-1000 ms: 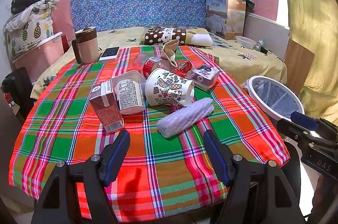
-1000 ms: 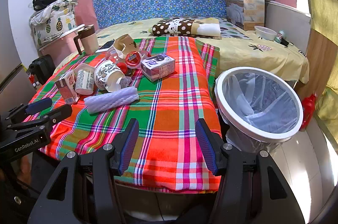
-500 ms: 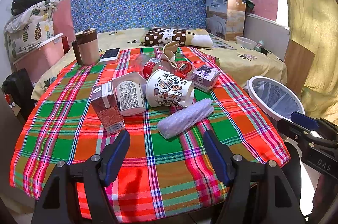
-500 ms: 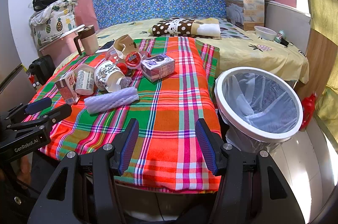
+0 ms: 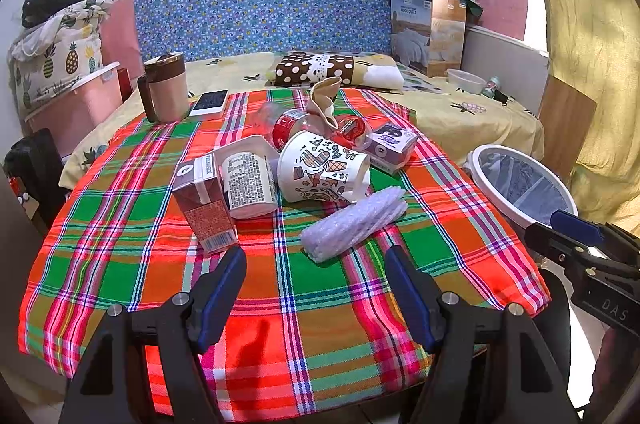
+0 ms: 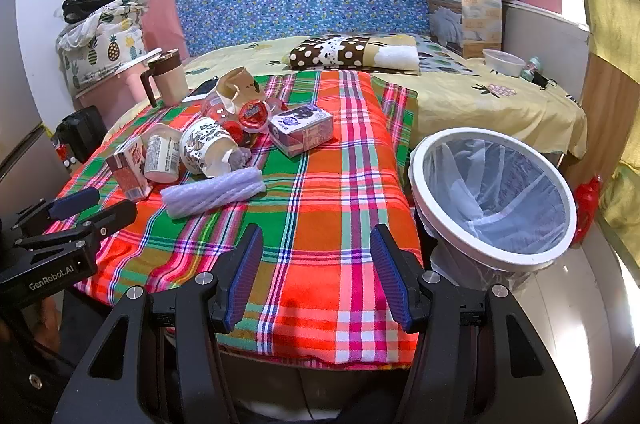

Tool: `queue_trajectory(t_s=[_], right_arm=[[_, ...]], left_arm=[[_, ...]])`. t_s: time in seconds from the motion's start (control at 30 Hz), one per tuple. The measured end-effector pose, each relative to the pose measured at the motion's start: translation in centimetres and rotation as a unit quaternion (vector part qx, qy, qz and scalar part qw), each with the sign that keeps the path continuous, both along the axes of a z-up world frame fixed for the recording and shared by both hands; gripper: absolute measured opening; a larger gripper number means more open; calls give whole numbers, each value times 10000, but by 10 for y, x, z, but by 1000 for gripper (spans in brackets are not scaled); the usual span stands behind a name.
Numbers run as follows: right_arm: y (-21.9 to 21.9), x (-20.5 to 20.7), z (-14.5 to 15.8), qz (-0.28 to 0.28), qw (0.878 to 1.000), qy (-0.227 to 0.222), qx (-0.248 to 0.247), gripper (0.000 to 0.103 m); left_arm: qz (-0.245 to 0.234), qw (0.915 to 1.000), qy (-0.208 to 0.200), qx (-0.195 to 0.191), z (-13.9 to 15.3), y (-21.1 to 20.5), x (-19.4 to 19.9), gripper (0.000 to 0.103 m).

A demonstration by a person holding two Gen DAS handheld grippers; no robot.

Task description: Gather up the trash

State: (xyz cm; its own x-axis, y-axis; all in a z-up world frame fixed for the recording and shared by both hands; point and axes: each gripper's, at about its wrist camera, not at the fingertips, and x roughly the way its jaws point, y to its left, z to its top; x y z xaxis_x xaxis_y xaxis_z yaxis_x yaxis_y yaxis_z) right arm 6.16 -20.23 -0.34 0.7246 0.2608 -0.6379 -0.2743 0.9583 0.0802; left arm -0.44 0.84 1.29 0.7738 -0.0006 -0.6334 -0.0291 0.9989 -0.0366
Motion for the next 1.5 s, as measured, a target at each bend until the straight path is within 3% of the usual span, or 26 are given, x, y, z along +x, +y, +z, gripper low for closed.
queue_trajectory(t_s=[0.57,0.73,1.17,1.33,1.5], right_arm=[[4,9,-6,154,9998,89,41,58],[11,19,-8,316,9994,147,56,63],[45,51,-5,970,9951,98,135,63],[62,69,-5,1287,9913,128,232,63],[79,86,-10,1556,9867,301,366,63]], left_arm=[[93,9999,58,95,-10,7,10,71],[280,9995,99,129,-14,18,18,71],[1097,9939,23,-96,-17,73,46,71],[1143,9932,85,-225,-25,83,58,71],[1134,9925,175,-414,-32,92,66,64]])
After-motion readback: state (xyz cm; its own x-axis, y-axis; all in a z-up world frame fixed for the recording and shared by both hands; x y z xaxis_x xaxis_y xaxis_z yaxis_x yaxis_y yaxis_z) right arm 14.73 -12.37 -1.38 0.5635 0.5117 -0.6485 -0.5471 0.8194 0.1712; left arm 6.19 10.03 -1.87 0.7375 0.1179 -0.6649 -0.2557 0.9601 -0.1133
